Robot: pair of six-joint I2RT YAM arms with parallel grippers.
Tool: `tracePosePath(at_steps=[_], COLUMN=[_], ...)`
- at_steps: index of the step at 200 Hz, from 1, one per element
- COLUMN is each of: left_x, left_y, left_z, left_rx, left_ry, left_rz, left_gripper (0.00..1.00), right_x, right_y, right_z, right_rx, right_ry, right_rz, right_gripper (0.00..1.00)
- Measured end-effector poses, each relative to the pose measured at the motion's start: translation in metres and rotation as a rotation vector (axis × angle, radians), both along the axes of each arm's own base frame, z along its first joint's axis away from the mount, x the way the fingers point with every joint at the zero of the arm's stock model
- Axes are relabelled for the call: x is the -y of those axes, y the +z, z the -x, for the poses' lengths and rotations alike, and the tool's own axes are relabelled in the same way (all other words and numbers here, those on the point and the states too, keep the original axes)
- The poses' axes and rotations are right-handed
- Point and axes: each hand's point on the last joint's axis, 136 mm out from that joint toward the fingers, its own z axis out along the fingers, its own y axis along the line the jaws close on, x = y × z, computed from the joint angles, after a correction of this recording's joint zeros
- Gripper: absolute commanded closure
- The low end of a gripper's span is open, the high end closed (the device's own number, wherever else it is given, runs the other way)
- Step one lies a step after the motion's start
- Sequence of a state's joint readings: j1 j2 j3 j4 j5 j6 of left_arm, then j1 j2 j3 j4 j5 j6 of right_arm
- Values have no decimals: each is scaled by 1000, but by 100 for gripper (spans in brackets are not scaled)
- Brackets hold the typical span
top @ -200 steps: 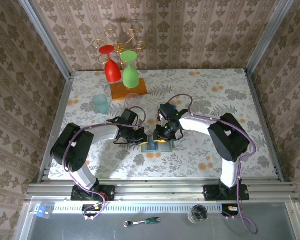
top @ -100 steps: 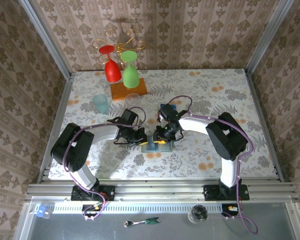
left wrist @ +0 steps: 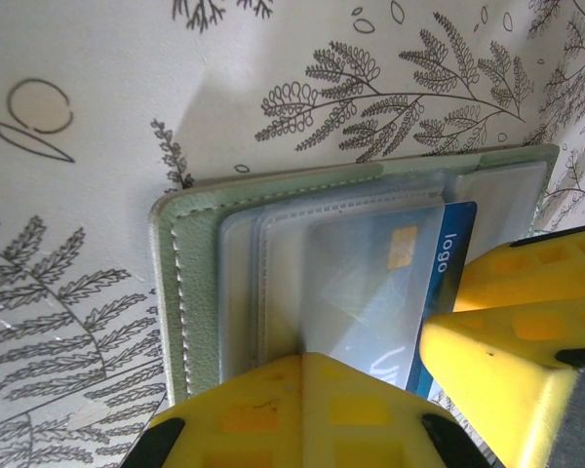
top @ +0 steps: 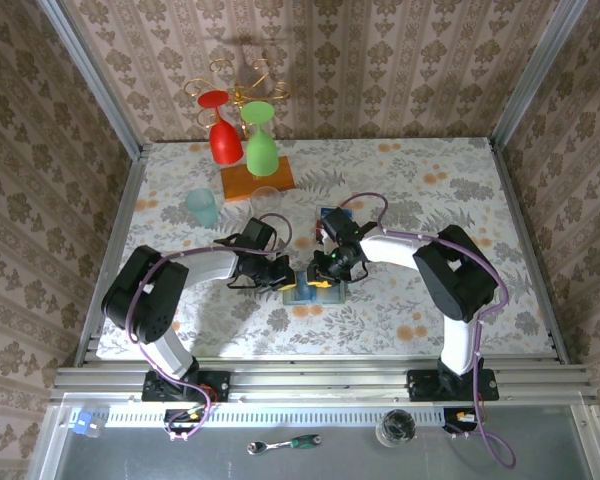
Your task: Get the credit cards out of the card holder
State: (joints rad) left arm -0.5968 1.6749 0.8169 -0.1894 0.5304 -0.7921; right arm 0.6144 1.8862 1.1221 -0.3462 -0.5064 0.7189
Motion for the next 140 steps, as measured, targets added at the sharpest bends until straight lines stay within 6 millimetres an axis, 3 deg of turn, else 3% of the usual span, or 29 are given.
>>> tracePosePath(at_steps=[140], left_x=[0], left_y=[0], left_z=[0], left_rx=[-1], left_ry=[0], left_rz=[-1], left_gripper=[100], right_x=[8], right_y=[0], right_z=[-2], right_rx=[4], right_ry=[-38], right_rz=[-46], right_gripper=[90])
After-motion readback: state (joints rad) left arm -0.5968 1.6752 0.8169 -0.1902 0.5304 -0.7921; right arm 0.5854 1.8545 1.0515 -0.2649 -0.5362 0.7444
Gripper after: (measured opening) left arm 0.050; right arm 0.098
